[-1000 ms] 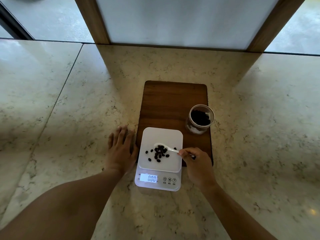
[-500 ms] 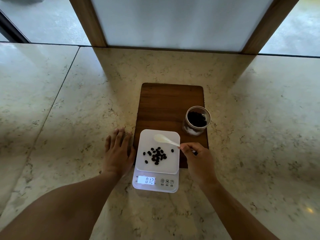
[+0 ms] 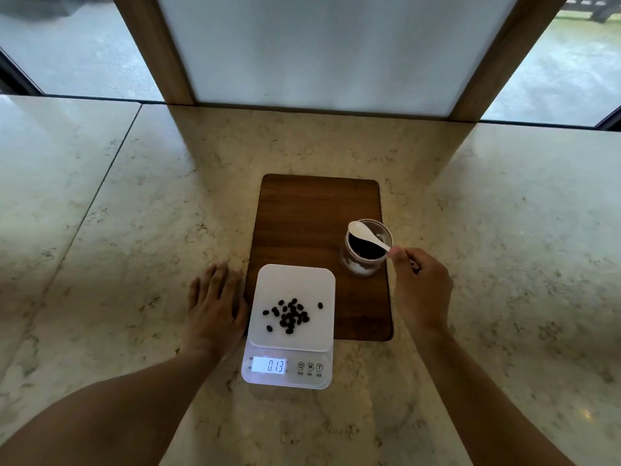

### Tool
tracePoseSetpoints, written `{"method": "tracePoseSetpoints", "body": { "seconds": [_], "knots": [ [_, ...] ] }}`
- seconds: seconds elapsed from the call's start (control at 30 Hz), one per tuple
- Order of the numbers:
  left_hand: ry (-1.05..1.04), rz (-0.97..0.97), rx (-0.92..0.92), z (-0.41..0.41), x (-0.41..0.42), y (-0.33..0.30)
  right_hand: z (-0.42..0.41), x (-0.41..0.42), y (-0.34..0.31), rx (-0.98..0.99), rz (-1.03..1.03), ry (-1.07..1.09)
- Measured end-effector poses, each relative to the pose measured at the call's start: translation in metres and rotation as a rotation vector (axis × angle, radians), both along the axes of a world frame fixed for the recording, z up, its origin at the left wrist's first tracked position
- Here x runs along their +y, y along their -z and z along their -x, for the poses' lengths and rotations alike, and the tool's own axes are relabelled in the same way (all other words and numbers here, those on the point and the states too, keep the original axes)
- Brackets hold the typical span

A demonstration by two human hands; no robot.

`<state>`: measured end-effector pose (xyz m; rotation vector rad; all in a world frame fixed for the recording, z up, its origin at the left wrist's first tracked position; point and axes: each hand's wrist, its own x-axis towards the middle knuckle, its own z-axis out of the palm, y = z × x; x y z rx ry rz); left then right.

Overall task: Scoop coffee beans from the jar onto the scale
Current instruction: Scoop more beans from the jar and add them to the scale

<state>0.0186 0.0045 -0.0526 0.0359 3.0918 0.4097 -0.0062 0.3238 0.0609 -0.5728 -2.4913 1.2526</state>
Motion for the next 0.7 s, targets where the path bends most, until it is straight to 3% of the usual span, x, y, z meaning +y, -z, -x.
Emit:
{"method": "tracePoseSetpoints", "body": {
  "seconds": [0.3, 0.7],
  "knots": [
    [0.001, -0.004, 0.011, 0.0, 0.002, -0.004, 0.021, 0.025, -0.001, 0.006, -0.454, -0.123],
    [0.011, -0.004, 0.007, 0.0, 0.002, -0.007, 0.034, 0.03, -0.012, 0.056, -0.549, -0.479]
  ]
}}
